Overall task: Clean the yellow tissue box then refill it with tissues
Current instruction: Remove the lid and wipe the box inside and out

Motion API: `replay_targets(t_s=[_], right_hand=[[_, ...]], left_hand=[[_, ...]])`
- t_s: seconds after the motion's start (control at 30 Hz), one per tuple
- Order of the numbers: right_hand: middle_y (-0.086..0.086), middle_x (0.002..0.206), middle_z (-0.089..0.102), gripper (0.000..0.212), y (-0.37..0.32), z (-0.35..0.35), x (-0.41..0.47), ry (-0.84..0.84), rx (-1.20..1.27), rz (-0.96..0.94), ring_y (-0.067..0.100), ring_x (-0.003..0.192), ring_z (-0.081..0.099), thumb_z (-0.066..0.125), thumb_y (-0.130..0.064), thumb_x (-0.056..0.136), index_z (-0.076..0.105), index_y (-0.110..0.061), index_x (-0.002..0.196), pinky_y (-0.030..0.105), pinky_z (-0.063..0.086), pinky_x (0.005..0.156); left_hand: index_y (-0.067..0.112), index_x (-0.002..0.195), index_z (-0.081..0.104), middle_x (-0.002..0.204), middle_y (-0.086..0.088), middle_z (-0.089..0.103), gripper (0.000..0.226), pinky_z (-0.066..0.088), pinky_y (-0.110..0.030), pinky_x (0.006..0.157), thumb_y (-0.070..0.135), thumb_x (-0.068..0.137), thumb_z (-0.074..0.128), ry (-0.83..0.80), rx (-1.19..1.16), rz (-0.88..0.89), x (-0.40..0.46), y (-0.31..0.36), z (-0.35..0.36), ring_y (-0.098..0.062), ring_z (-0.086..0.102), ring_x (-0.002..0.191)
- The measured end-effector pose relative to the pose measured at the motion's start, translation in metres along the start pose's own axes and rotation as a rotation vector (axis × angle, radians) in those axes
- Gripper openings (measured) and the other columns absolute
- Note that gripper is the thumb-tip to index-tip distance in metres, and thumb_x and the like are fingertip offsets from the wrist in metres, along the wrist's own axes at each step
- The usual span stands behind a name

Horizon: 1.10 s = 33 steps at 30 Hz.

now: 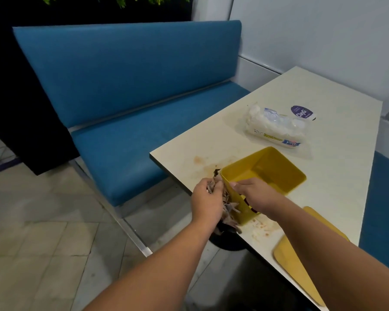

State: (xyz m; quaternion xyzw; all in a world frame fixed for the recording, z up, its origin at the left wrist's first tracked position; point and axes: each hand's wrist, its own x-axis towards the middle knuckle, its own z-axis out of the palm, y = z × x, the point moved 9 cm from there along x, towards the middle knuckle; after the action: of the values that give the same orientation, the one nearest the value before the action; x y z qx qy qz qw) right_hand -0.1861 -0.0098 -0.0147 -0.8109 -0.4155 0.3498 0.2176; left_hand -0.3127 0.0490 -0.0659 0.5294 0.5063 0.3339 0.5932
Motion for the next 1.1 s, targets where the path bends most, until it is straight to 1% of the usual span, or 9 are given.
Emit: replay_targets(t_s=[0.07,0.1,0.23,0.37,0.47,0.63,0.8,0.93,1.1], right_hand=[[0.027,0.125,0.059,0.048,0.002,-0.001,-0.001,0.015,0.008,0.017,0.042,0.111,0.056,0.048,-0.042,0.099,0.067,0.000,0.110,0.050,0.044,0.097],[0.031,0.130,0.051,0.050,0.001,-0.001,-0.002,0.014,0.007,0.019,0.045,0.117,0.051,0.048,-0.043,0.099,0.066,0.002,0.112,0.053,0.041,0.100],[0.030,0.128,0.055,0.052,-0.001,0.000,0.000,0.003,-0.004,0.000,0.042,0.117,0.053,0.047,-0.041,0.100,0.064,0.006,0.113,0.050,0.041,0.101],[0.032,0.128,0.052,0.048,0.002,0.001,0.000,-0.005,0.024,0.029,0.045,0.118,0.051,0.047,-0.043,0.100,0.068,-0.001,0.111,0.053,0.040,0.103],[0.025,0.124,0.061,0.049,0.003,0.001,0.001,0.005,0.023,0.031,0.038,0.115,0.055,0.047,-0.043,0.100,0.068,0.001,0.109,0.048,0.043,0.098],[0.036,0.131,0.043,0.062,0.002,0.003,-0.003,-0.007,0.057,0.038,0.052,0.122,0.040,0.048,-0.046,0.098,0.048,0.012,0.123,0.062,0.033,0.104],[0.034,0.132,0.042,0.060,0.004,0.002,-0.002,-0.018,0.037,0.043,0.051,0.124,0.040,0.048,-0.047,0.098,0.053,0.007,0.121,0.063,0.032,0.104],[0.031,0.136,0.044,0.051,0.002,0.001,-0.001,-0.029,0.040,0.044,0.047,0.126,0.043,0.047,-0.043,0.100,0.063,0.002,0.116,0.052,0.038,0.105],[0.014,0.141,0.052,0.043,-0.001,0.001,-0.005,-0.049,0.030,0.051,0.026,0.128,0.048,0.043,-0.032,0.103,0.064,0.001,0.121,0.023,0.036,0.090]], left_hand=[[0.020,0.080,0.058,0.080,-0.001,0.064,0.018,0.043,-0.030,0.062,0.029,0.096,0.057,0.005,0.052,-0.037,0.004,-0.007,-0.001,-0.020,0.060,0.078],[0.017,0.080,0.059,0.079,-0.002,0.063,0.020,0.043,-0.031,0.061,0.028,0.096,0.056,0.007,0.059,-0.045,0.004,-0.008,-0.002,-0.021,0.059,0.076],[0.016,0.083,0.062,0.080,-0.002,0.066,0.018,0.049,-0.034,0.067,0.029,0.095,0.057,0.026,0.022,-0.005,0.002,0.000,-0.003,-0.020,0.062,0.078],[0.021,0.083,0.063,0.080,0.002,0.065,0.016,0.048,-0.032,0.067,0.026,0.096,0.056,0.011,0.105,-0.011,0.007,0.002,-0.005,-0.018,0.060,0.078],[0.024,0.080,0.062,0.079,0.005,0.066,0.018,0.047,-0.030,0.066,0.027,0.097,0.055,0.026,0.075,0.042,0.006,0.011,-0.006,-0.012,0.060,0.075],[0.018,0.064,0.053,0.064,0.002,0.053,0.035,0.031,-0.026,0.048,0.022,0.099,0.051,-0.035,0.391,-0.029,0.017,-0.007,-0.005,-0.016,0.049,0.062],[0.011,0.063,0.052,0.065,-0.003,0.053,0.035,0.031,-0.026,0.047,0.021,0.097,0.051,-0.098,0.554,-0.092,0.021,-0.012,-0.002,-0.017,0.046,0.058],[0.012,0.060,0.043,0.060,-0.002,0.046,0.040,0.027,-0.027,0.050,0.023,0.098,0.052,-0.043,0.361,-0.072,0.015,0.003,-0.005,-0.015,0.039,0.054],[0.016,0.077,0.063,0.071,0.004,0.060,0.024,0.038,-0.024,0.053,0.025,0.098,0.054,-0.016,0.241,0.054,0.004,0.016,-0.008,-0.006,0.051,0.064]])
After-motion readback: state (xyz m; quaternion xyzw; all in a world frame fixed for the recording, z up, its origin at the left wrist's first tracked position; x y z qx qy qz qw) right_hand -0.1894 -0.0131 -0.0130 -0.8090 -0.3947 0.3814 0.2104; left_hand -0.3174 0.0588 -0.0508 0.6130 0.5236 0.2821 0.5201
